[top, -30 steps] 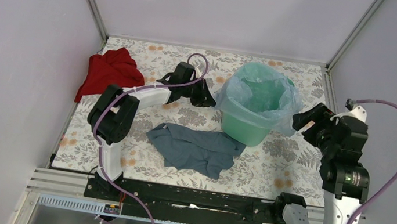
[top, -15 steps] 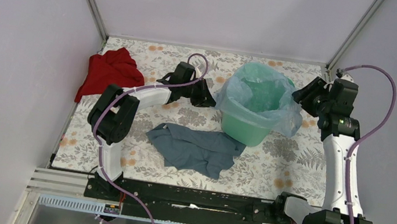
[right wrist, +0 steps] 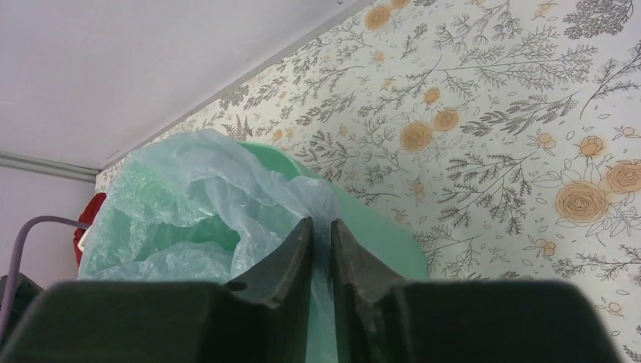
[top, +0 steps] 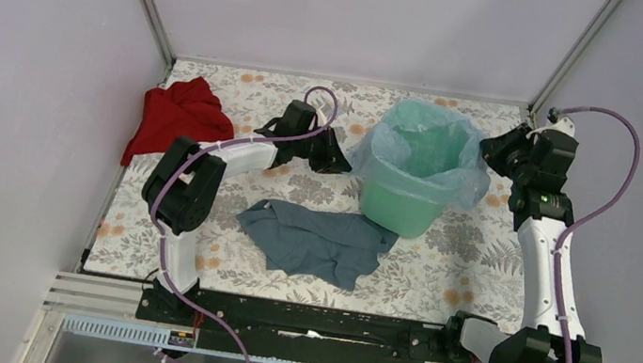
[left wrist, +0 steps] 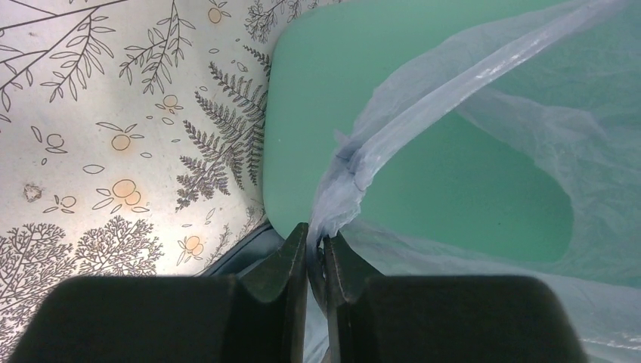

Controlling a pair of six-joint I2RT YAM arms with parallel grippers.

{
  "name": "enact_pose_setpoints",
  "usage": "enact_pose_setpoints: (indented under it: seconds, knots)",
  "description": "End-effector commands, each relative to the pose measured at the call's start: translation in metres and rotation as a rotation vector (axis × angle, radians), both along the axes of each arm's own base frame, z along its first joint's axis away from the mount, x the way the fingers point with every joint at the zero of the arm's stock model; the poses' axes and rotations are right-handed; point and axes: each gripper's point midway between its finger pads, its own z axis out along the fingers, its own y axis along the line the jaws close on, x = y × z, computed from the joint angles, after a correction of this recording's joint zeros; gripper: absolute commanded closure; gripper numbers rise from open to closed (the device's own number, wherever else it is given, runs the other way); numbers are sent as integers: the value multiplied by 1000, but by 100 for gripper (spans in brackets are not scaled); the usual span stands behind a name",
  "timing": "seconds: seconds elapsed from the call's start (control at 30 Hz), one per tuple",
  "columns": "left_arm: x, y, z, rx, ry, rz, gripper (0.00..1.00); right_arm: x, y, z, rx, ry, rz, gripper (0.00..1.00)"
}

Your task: Put the trash bags into the trash bin

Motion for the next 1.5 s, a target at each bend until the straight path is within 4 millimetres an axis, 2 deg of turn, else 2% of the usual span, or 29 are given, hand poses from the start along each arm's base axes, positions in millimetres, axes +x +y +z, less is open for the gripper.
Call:
enact_pose_setpoints:
  seconds: [0.0, 0.17, 0.3, 0.4, 0.5, 0.63, 0.73, 0.8, 0.83, 0.93, 1.03, 1.23, 1.33, 1.4, 1.47]
  knots:
    - [13, -9, 24, -47, -73, 0, 84, -10, -5, -20, -17, 96, -5, 75]
    - [12, -9, 25, -48, -74, 1, 84, -35, -14, 9, -100, 77, -39, 56]
    - [11, -11, 23, -46, -69, -2, 84, -55, -21, 9, -133, 102, -82, 52]
    - [10, -12, 22, -43, -69, -4, 84, -64, -28, 14, -158, 53, -128, 46]
    - [10, -13, 21, -43, -69, -6, 84, -61, -25, 12, -163, 62, -101, 45]
    - [9, -16, 23, -45, -70, -9, 84, -45, -11, 2, -135, 68, -1, 46]
    - [8, -20, 25, -50, -73, -16, 84, -33, -12, -2, -125, 46, -10, 49]
    - [7, -24, 25, -51, -73, -23, 84, -25, -12, -6, -115, 41, -5, 54]
    - [7, -26, 25, -51, -74, -26, 84, -21, -12, -8, -110, 39, -11, 59]
    - [5, -28, 22, -46, -68, -32, 84, -11, -29, -28, -123, 79, -104, 87]
    - [5, -28, 16, -37, -60, -30, 84, -7, -38, -55, -125, 149, -147, 99]
    - [5, -27, 1, -15, -41, -26, 85, -11, -22, -120, -44, 252, -90, 100]
    - [4, -28, -4, -9, -32, -28, 85, -15, -13, -144, -14, 297, -50, 100]
    - [4, -28, -5, -9, -30, -31, 85, -16, -9, -147, -4, 311, -26, 100]
    - [3, -29, -2, -12, -37, -33, 85, -20, -9, -135, -26, 312, -7, 100]
